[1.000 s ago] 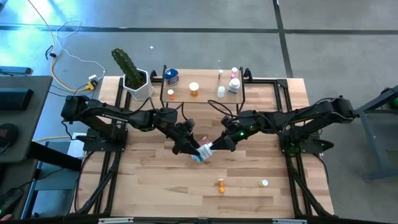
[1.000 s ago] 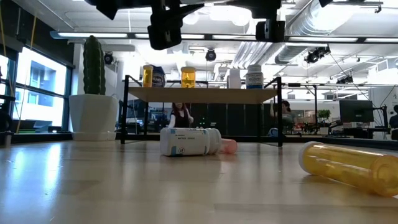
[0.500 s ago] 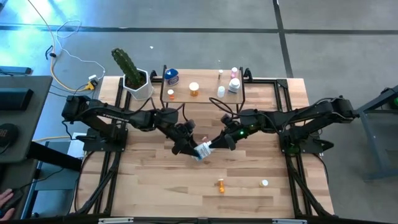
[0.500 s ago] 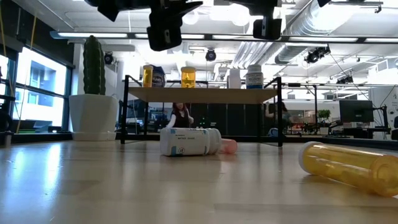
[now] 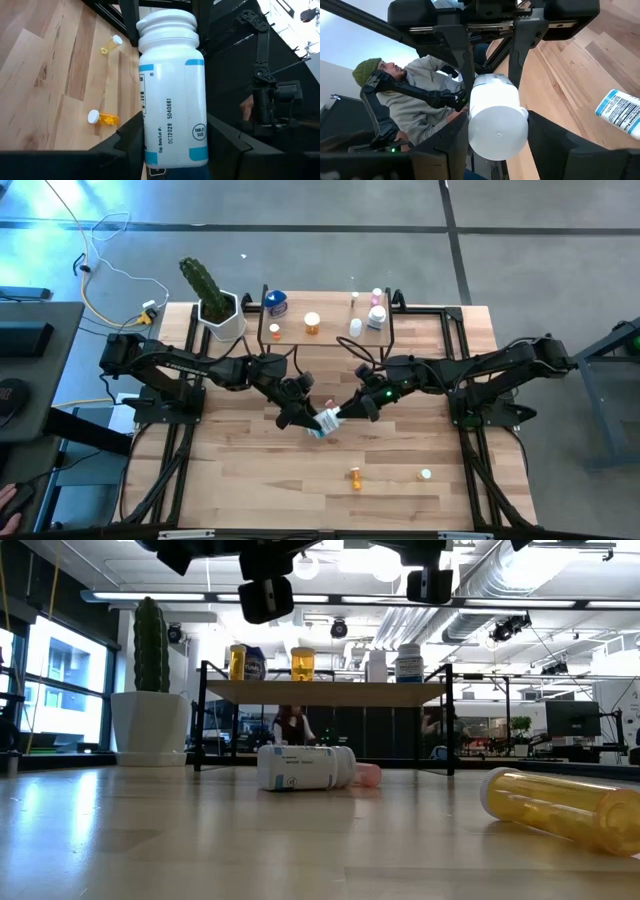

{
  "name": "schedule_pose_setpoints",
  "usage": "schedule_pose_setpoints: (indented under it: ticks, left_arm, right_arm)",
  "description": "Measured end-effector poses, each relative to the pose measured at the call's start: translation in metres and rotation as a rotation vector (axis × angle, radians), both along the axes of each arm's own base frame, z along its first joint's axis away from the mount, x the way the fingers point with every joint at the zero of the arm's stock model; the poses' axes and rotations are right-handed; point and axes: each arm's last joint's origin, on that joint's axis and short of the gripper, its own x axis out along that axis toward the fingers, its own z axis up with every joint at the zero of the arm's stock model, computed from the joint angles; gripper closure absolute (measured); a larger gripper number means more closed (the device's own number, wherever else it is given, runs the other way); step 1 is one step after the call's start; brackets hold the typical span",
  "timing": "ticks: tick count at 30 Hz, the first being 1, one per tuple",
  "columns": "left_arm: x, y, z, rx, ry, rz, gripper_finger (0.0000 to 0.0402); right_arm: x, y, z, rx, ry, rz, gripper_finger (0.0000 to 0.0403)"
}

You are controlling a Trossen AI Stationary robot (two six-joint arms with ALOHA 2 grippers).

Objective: Pick and place medicine bottles onto shelf by color
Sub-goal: Put the top big white pill bottle on the shelf

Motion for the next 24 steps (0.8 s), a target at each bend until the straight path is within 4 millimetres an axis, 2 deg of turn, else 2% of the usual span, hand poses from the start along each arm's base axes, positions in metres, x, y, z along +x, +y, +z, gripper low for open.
schedule_pose_setpoints:
  ticks: [6,10,15,24]
  left_arm:
    - [0.000,0.000,0.000,0.028,-0.013,-0.001,0.0250]
    - [0.000,0.001,0.000,0.040,-0.018,0.003,0.0249]
    - [0.000,0.006,0.000,0.073,-0.030,0.036,0.0251]
    - [0.001,0.013,0.001,0.131,-0.056,0.084,0.0253]
  right_arm:
    - [0.000,-0.001,0.000,-0.056,-0.020,-0.028,0.0202]
    - [0.001,-0.009,0.000,-0.071,-0.026,-0.042,0.0174]
    - [-0.001,-0.028,0.002,-0.056,-0.029,-0.033,0.0149]
    - [-0.016,-0.072,0.021,-0.115,-0.111,-0.154,0.0147]
